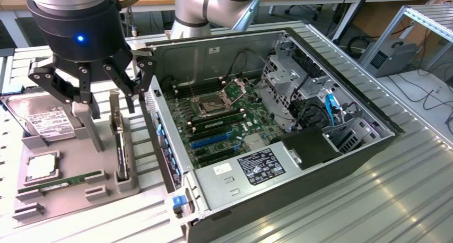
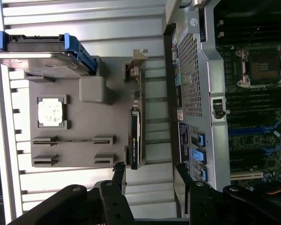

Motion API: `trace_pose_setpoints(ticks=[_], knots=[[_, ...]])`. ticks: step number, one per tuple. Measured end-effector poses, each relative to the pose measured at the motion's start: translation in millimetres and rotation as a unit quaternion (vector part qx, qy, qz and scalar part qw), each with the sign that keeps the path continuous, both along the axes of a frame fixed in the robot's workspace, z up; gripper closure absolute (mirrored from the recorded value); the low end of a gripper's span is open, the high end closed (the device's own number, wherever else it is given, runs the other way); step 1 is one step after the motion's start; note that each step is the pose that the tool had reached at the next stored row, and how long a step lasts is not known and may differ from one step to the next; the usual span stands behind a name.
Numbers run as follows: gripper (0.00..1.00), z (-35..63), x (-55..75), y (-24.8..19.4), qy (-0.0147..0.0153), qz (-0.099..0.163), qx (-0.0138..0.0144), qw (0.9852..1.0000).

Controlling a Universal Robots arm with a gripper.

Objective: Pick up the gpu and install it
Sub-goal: 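Pick up the gpu and move the gpu toward the slot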

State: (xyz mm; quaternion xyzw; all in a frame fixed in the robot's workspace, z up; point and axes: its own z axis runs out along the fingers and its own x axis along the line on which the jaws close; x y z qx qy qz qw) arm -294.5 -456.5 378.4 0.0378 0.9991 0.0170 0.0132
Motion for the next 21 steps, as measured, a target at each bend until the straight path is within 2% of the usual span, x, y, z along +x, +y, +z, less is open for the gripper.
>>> trace_pose_setpoints(ticks=[6, 8, 21], knots=[[0.46, -2.4, -0.2, 0.0, 0.0000, 0.000, -0.0011, 1.0000], [0.46, -5.7, -1.0, 0.0, 0.0000, 0.000, -0.0027, 1.0000], [0.46, -8.4, -1.4, 0.0, 0.0000, 0.000, -0.0041, 1.0000]])
